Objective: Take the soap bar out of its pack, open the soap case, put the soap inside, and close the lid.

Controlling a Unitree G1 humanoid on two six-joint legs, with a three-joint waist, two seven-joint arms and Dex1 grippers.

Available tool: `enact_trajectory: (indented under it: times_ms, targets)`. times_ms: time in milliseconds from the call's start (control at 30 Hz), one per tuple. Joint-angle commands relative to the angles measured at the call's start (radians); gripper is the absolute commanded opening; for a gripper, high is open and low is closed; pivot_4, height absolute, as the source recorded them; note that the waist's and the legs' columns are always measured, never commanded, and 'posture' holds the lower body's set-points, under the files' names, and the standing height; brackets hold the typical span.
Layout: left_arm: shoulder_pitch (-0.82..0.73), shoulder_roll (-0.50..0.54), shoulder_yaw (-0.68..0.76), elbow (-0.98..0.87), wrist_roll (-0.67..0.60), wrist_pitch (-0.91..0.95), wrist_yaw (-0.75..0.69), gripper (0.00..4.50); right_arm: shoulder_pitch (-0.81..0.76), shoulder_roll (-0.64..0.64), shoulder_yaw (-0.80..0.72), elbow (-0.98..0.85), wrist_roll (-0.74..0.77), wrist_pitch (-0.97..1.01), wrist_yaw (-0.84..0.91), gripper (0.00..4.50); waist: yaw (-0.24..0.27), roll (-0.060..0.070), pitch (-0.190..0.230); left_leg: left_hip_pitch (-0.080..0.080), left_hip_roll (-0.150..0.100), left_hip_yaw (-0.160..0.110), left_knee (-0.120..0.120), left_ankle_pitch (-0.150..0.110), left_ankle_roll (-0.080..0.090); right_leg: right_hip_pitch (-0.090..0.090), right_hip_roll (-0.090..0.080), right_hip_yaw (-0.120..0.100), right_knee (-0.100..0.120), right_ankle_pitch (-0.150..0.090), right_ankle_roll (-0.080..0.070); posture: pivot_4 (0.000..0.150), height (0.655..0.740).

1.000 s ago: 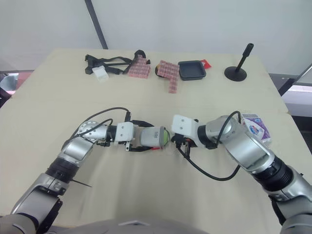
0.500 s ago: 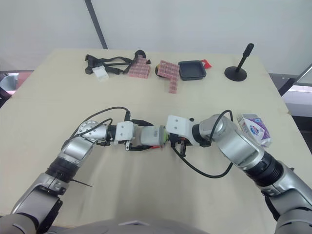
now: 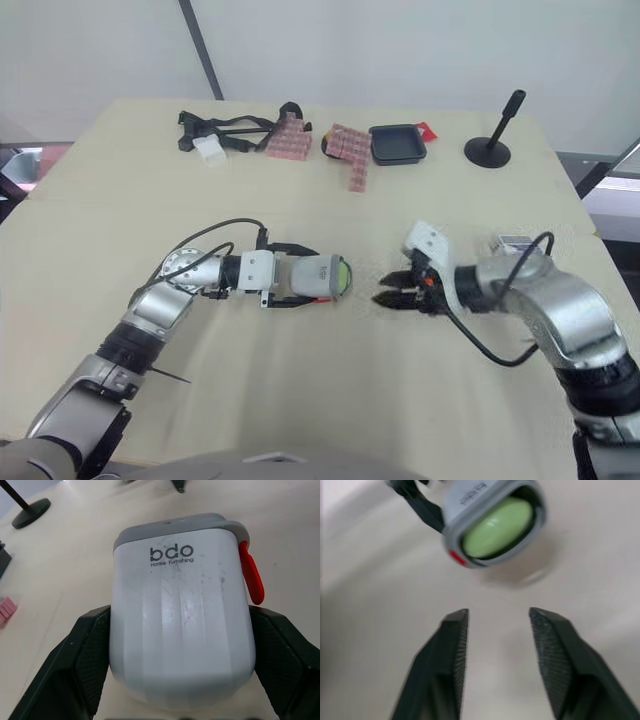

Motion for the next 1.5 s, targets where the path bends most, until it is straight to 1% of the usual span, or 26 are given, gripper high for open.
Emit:
enact_trajectory:
  times_ms: [33,133,200,267,367,533,667,933,1167,1500]
  targets:
    - [0.005,-0.014,0.017,-0.049,-0.015,-0.046,0.035,3.47,0.038,0.109,-0.169,-0.045,0.145,0.191,-0.105,3.46,0.001,0.000,0.000,0.000,0.000,0.000,0.001,0.000,0.000,0.000,0.000,0.000,0.000,0.000,0.000,0.150,0.7400]
    - [0.010,-0.025,0.014,-0.048,0.009,-0.105,0.071,3.47,0.056,0.249,-0.286,-0.038,0.226,0.338,-0.192,4.48,0.001,0.000,0.000,0.000,0.000,0.000,0.001,0.000,0.000,0.000,-0.001,0.000,-0.001,0.000,0.000,0.150,0.7400]
    - [0.013,-0.031,0.011,-0.048,0.026,-0.141,0.093,3.47,0.055,0.325,-0.339,0.003,0.304,0.361,-0.282,4.48,0.000,0.000,0.000,0.001,0.000,0.000,0.001,0.000,0.000,0.000,-0.001,0.000,-0.002,0.000,0.000,0.150,0.7400]
    - [0.015,-0.037,0.008,-0.047,0.037,-0.157,0.111,3.47,0.049,0.357,-0.362,0.032,0.360,0.361,-0.366,4.48,-0.002,0.001,0.000,0.001,0.001,0.000,0.000,0.001,0.000,0.000,-0.001,0.000,-0.002,0.000,0.000,0.150,0.7400]
    - [0.021,-0.043,0.002,-0.055,0.040,-0.164,0.126,3.47,0.050,0.361,-0.369,0.060,0.444,0.361,-0.448,4.48,-0.002,0.001,-0.001,0.002,0.001,0.000,0.000,0.001,0.001,0.000,-0.002,0.000,-0.002,0.000,0.000,0.150,0.7400]
    - [0.024,-0.042,-0.002,-0.059,0.041,-0.163,0.138,3.47,0.047,0.350,-0.362,0.083,0.526,0.361,-0.528,4.48,-0.002,0.002,0.000,0.002,0.000,0.000,0.000,0.001,0.001,0.000,-0.002,0.000,-0.002,0.000,0.000,0.150,0.7400]
    - [0.026,-0.043,-0.003,-0.065,0.035,-0.159,0.142,3.47,0.035,0.351,-0.348,0.086,0.535,0.352,-0.560,4.48,-0.002,0.002,0.000,0.001,-0.001,0.000,0.000,0.001,0.001,0.000,-0.002,-0.001,-0.002,0.000,0.000,0.150,0.7400]
    - [0.024,-0.036,-0.012,-0.073,0.031,-0.166,0.133,3.47,0.013,0.291,-0.255,0.095,0.502,0.282,-0.539,4.48,-0.001,0.002,0.000,0.001,-0.001,0.000,0.000,0.001,0.000,0.000,-0.002,-0.001,-0.002,0.000,0.000,0.150,0.7400]
    - [0.020,-0.028,-0.022,-0.075,0.022,-0.172,0.123,3.47,-0.032,0.268,-0.208,0.144,0.514,0.243,-0.536,4.48,-0.003,0.002,0.000,0.001,-0.002,0.000,0.000,0.001,0.000,0.000,-0.002,-0.001,-0.002,0.000,0.000,0.150,0.7400]
    - [0.015,-0.034,-0.033,-0.080,0.030,-0.190,0.129,3.47,-0.087,0.281,-0.154,0.215,0.513,0.213,-0.547,4.48,-0.002,0.002,0.000,0.000,-0.002,0.000,0.000,0.001,0.000,0.000,-0.002,-0.001,-0.002,0.000,0.000,0.150,0.7400]
